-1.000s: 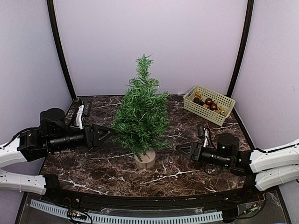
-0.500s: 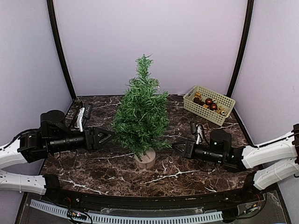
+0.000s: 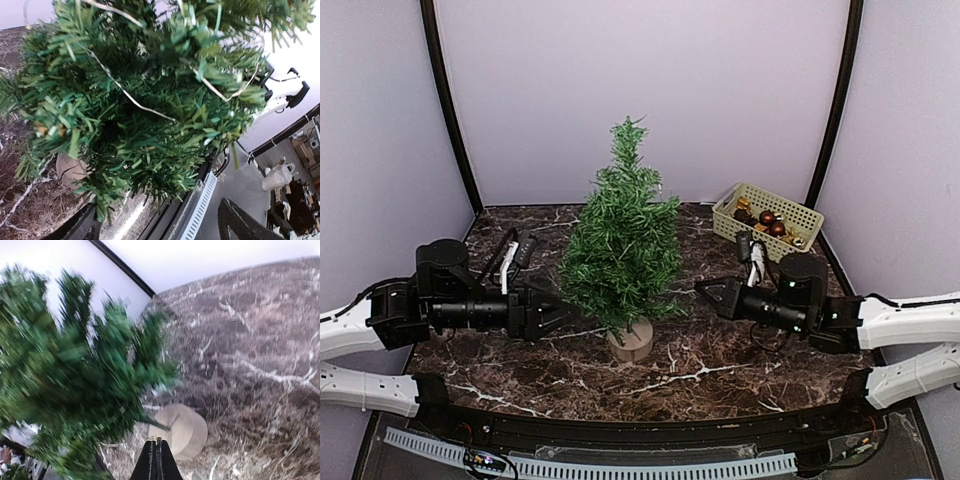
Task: Decorate the small christmas tree
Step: Adjust the side of the string light in the gap of branches.
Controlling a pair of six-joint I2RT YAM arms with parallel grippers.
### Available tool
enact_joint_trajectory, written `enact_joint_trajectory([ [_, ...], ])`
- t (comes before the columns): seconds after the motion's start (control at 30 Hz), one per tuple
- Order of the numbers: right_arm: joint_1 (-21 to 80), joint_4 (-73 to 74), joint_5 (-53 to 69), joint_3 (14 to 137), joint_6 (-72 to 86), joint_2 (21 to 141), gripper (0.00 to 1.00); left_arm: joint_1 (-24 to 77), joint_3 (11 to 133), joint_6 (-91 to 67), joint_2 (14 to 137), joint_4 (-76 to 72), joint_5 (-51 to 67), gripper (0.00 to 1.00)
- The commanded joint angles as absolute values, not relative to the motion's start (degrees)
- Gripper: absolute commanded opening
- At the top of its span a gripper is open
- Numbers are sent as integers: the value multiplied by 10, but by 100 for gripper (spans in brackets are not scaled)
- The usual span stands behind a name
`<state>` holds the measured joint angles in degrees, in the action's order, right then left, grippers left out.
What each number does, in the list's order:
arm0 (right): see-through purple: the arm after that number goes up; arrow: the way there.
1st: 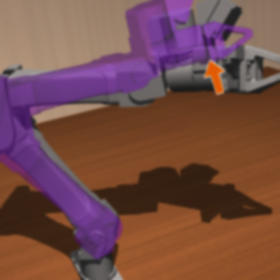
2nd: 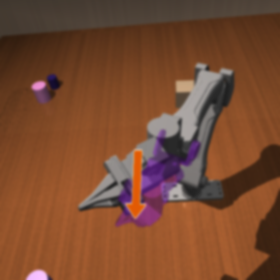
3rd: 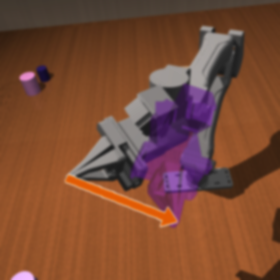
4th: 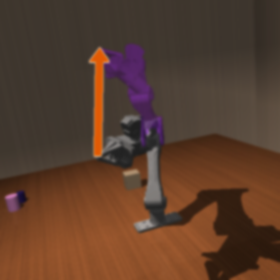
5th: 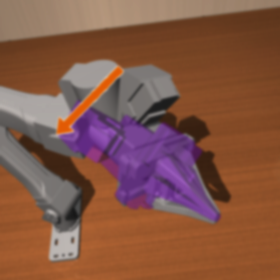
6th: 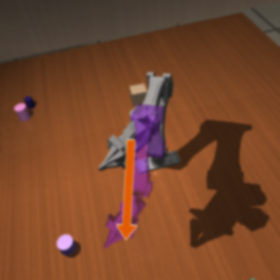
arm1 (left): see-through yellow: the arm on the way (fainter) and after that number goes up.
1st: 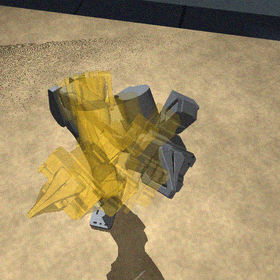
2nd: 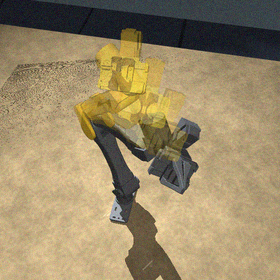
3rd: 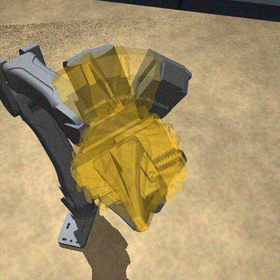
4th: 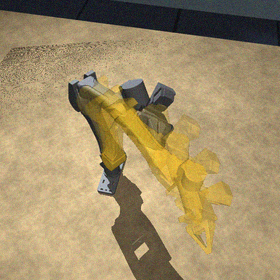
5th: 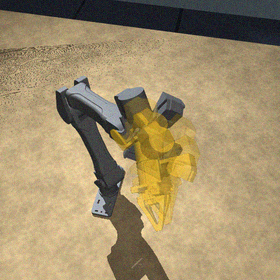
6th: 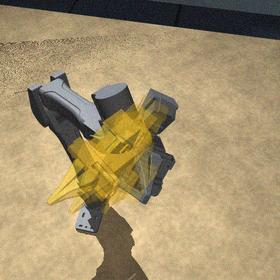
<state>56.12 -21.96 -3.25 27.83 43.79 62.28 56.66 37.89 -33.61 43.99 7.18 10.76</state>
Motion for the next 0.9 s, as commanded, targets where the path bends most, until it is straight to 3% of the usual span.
enact_joint_trajectory([
  [0.0, 563, -128, -95, 341, 367, 607, 0, 565, 394, -306, 478, 70, 153, 85],
  [0.2, 563, -107, -94, 413, 314, 657, 0, 564, 407, -298, 505, 78, 137, 85],
  [0.57, 558, -128, -64, 467, 284, 709, 0, 564, 380, -322, 472, 49, 89, 44],
  [0.87, 528, -149, -5, 484, 274, 743, 0, 565, 376, -330, 476, 40, 89, 32],
])
